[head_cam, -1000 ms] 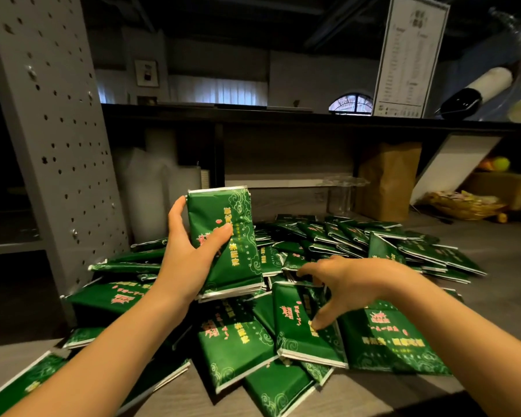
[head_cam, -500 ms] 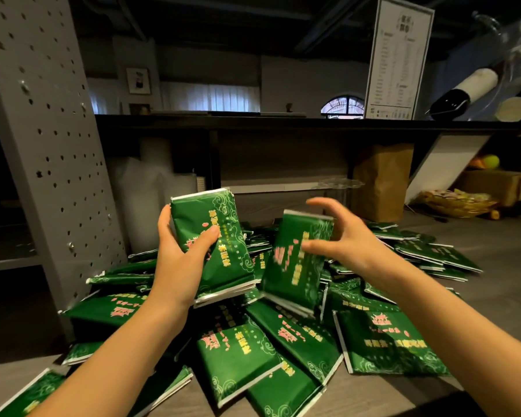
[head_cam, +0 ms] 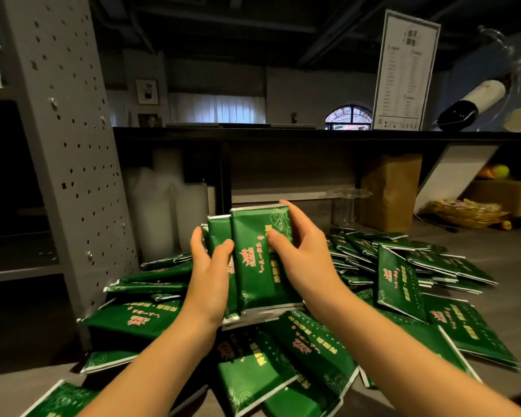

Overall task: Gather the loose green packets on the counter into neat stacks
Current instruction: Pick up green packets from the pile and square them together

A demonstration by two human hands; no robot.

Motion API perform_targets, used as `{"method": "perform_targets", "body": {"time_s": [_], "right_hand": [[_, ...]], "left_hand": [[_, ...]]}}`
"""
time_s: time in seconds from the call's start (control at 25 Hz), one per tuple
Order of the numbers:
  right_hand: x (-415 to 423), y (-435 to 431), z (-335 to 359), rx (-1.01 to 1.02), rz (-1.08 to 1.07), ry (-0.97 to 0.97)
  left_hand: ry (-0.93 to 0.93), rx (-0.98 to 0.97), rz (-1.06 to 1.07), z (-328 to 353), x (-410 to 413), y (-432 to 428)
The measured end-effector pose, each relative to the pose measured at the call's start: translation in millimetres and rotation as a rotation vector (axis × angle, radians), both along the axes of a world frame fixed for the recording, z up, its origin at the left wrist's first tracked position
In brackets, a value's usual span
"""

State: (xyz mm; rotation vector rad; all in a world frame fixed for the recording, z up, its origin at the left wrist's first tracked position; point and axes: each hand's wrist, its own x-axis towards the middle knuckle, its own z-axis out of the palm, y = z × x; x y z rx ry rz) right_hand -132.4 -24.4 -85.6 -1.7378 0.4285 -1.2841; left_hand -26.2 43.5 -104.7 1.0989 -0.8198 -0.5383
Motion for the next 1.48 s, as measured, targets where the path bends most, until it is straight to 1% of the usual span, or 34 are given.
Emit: {"method": "perform_targets", "body": {"time_s": [0.08,0.16,0.28,0.36,0.44,0.48,0.6,0.72,0.84,0.92,1.0,1.08,1.16,1.24,1.36,1.48], "right_hand": [[10.8,8.8,-6.5,-0.05,-0.077,0.058],[16.8,14.7,-10.3,-0.055,-0.098,0.071],[13.6,11.7,-5.8,0.019,-0.047,0.09],[4.2,6.9,1.6,0.058,0.031,0.098],[-10.9,1.3,3.4,0.046,0.076,0.134],[-20.8,-1.3,3.5,0.026,0.06,0.167],[-54.2,-20.7,-0.9,-0.016,-0.127,0.259],[-88.4,-55.7,-10.6,-0.027,-0.404,0.374],[-121.6,-87.9,-24.3,0.015,-0.654,0.524],[-136.8,-97.1,-31.6,0.098,-0.704,0.642],[-144.5,-99.5,-38.6,0.145,-0.709,0.749],[-145.2,-97.7,-42.8,0.16,-0.691,0.782],[-142.5,-97.0,-43.8,0.165,-0.672,0.732],[-139.4,-101.0,-43.6,0.178,-0.667,0.627],[-134.0,-101.7,-36.9,0.189,-0.623,0.346],[-121.9,-86.8,-19.9,0.169,-0.477,0.051]], "left_hand": [[0.021,0.007,-0.02,-0.4,-3.9,2.1],[-0.006,0.021,-0.041,-0.2,-7.1,4.8],[-0.07,0.009,-0.003,0.2,-10.3,7.7],[-0.073,-0.009,-0.008,-0.6,-11.1,7.3],[-0.062,-0.015,-0.031,-1.4,-12.4,7.9],[-0.066,-0.012,-0.04,-1.7,-12.7,8.6],[-0.092,-0.021,-0.055,-0.7,-14.2,11.0],[-0.118,-0.028,-0.055,0.2,-16.5,12.2],[-0.135,-0.027,-0.066,-1.5,-22.0,12.2],[-0.154,-0.021,-0.067,-4.1,-26.5,11.8],[-0.175,-0.019,-0.067,-6.4,-29.2,11.2],[-0.183,-0.018,-0.069,-7.3,-29.0,10.6],[-0.176,-0.021,-0.067,-6.7,-27.8,10.6],[-0.174,-0.029,-0.065,-5.8,-26.8,10.6],[-0.186,-0.042,-0.041,-4.6,-24.1,9.9],[-0.184,-0.076,0.003,-2.1,-17.6,9.0]]}}
